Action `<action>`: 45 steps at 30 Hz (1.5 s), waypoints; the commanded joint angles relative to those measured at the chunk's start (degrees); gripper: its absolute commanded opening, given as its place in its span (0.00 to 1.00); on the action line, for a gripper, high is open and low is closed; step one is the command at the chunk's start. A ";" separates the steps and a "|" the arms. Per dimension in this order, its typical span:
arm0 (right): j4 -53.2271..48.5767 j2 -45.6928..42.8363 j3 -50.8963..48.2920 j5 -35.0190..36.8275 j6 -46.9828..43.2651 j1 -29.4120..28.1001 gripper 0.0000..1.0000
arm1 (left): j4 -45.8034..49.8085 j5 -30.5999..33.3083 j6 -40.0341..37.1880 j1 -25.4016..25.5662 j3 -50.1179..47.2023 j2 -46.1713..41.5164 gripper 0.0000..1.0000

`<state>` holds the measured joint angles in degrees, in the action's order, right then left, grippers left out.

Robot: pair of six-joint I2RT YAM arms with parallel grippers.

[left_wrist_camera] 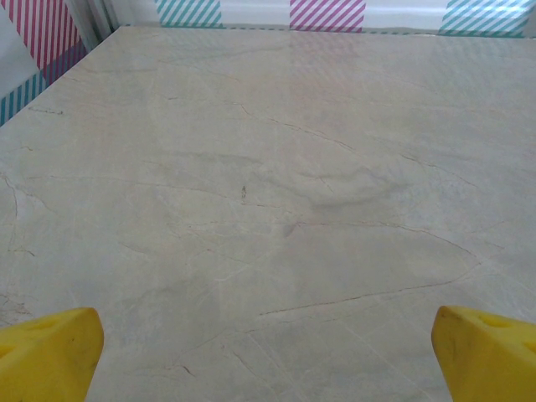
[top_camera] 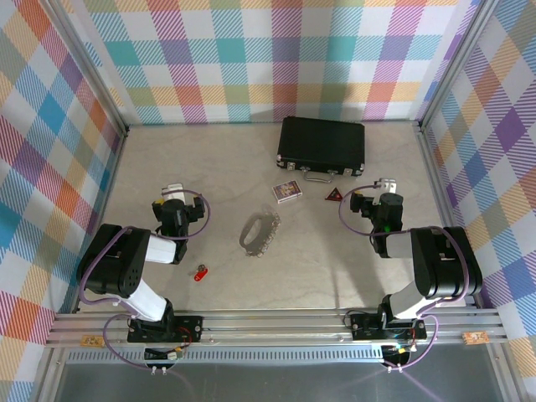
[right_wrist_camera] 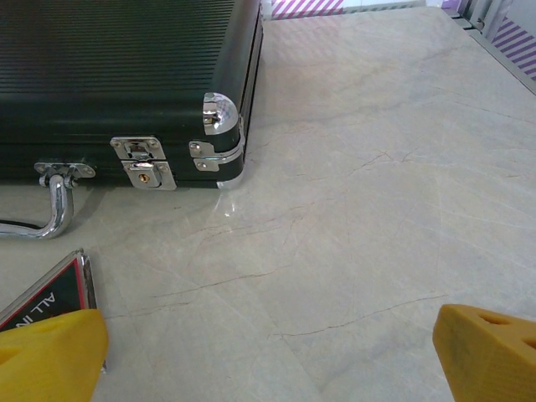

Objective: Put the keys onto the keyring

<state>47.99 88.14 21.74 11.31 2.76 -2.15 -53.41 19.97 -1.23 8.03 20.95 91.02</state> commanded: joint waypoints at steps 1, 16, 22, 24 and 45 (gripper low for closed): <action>1.71 -0.90 0.42 0.82 1.19 0.33 0.99 | 0.07 0.21 0.78 -0.91 0.82 -0.69 1.00; -38.83 -25.99 11.03 3.24 9.22 -1.74 0.99 | 35.43 -7.84 8.88 2.46 8.98 -27.31 1.00; -48.21 -32.04 14.27 -0.39 8.45 -7.45 0.99 | 50.62 -13.10 20.31 4.21 14.60 -31.39 1.00; -53.45 -30.74 17.50 -1.99 8.44 -9.45 0.99 | 51.81 -18.59 24.14 4.18 15.17 -31.95 1.00; -69.22 -16.04 30.92 -17.67 10.95 -26.14 0.99 | 72.35 -30.07 21.14 15.87 22.38 -25.54 1.00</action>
<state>-18.50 70.98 50.54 -2.74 13.13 -27.20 15.40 -8.51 21.56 22.61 42.17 65.17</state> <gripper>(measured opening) 0.990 0.997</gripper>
